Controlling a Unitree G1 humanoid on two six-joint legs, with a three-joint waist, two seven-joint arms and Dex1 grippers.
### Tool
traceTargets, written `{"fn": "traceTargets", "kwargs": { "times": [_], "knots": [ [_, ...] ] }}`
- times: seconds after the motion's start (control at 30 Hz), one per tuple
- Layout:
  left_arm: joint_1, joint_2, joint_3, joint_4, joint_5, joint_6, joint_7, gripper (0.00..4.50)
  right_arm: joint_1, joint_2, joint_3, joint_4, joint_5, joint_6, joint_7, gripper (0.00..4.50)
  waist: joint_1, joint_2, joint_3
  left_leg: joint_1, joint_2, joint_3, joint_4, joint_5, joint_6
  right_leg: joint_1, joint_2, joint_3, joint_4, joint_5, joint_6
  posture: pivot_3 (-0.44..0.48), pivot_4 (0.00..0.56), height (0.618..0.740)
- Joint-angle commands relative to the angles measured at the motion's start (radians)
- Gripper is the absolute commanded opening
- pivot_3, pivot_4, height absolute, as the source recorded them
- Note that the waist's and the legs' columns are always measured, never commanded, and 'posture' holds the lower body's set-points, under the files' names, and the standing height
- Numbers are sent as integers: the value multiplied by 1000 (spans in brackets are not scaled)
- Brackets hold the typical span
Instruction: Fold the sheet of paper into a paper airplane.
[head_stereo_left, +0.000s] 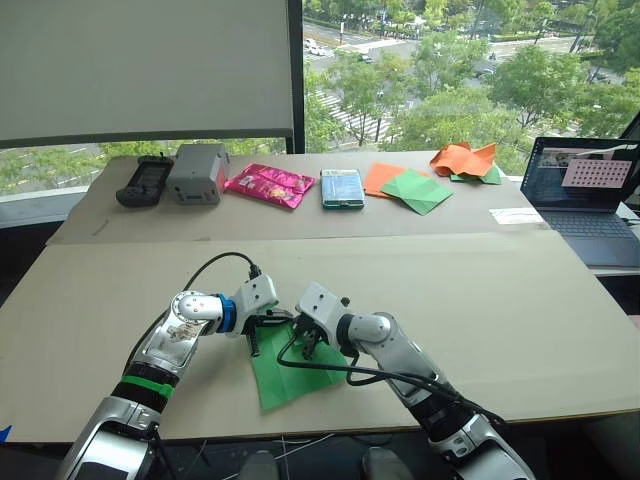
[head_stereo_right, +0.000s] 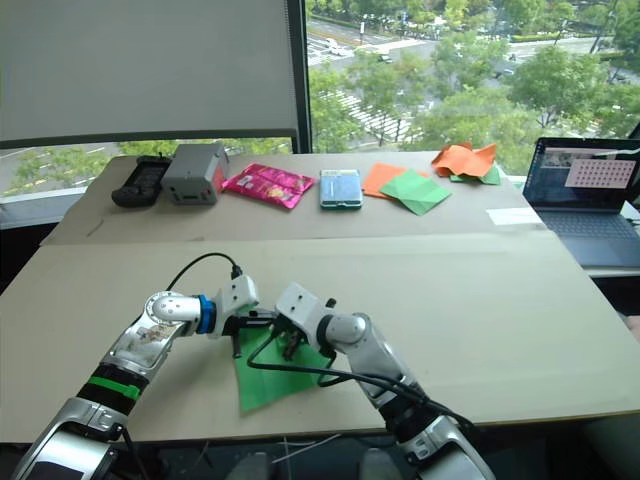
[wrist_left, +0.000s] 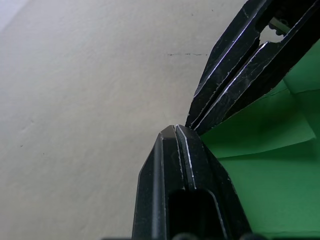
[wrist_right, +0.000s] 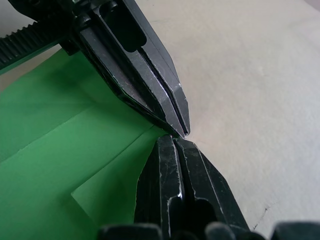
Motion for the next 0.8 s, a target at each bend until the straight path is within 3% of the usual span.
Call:
{"fn": "traceTargets", "kwargs": {
  "times": [0.03,0.8],
  "knots": [
    [28,9,-35,24,37,9,-5,0,29,-5,16,30,11,56,9,26,0,0,-1,0,0,0,0,0,0,0,0,0,0,0,0,0,150,718],
    [31,7,-43,22,39,1,-2,0,125,-99,-14,-80,44,145,-1,26,4,-1,-4,0,0,0,0,-4,-7,0,0,0,-1,-1,0,0,150,718]
  ]
}}
